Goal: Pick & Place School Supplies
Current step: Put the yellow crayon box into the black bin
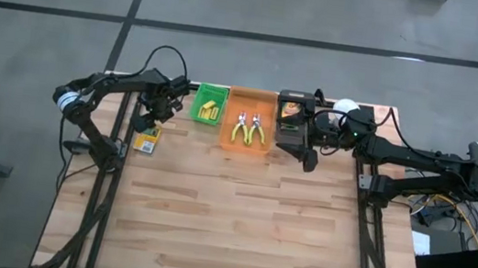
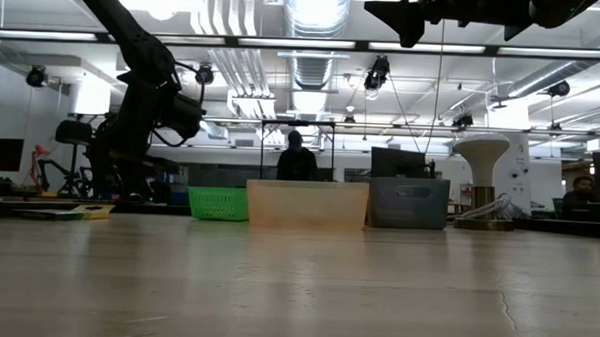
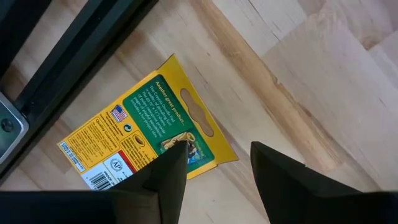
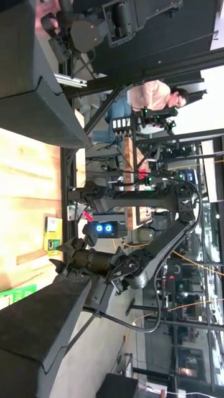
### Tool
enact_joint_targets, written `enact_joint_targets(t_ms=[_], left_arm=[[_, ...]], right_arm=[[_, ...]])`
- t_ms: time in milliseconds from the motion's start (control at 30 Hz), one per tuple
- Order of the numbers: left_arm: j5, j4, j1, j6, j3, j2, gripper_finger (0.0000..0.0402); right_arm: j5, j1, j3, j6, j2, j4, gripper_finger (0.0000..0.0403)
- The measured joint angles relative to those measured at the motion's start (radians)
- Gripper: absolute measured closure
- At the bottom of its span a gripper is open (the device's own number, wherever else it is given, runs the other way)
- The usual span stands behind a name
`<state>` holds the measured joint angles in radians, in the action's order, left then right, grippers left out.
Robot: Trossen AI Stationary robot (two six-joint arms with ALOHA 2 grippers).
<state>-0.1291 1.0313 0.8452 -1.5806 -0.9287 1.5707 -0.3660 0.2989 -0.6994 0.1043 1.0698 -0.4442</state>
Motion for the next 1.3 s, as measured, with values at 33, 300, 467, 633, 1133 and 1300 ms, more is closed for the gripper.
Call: enact_joint_targets(t_ms=[33,300,467,633,1133,1300], left_arm=[[0.0,0.0,0.0,0.001,0.0,0.0,0.022],[0.0,0.002,0.005,0.001,0.0,0.009,0.022],[0.005,0.001,0.005,0.002,0.0,0.029,0.022],[0.01,0.001,0.005,0.004,0.0,0.054,0.022],[0.04,0.007,0.005,0.016,0.001,0.101,0.0268],[0.04,0.007,0.005,0.015,0.0,0.101,0.0314]], right_arm=[[0.0,0.0,0.0,0.0,0.0,0.0,0.0053],[0.0,0.0,0.0,0.0,0.0,0.0,0.0053],[0.0,0.0,0.0,0.0,0.0,0.0,0.0053],[0.0,0.0,0.0,0.0,0.0,0.0,0.0053],[0.0,0.0,0.0,0.0,0.0,0.0,0.0053],[0.0,0.0,0.0,0.0,0.0,0.0,0.0053]])
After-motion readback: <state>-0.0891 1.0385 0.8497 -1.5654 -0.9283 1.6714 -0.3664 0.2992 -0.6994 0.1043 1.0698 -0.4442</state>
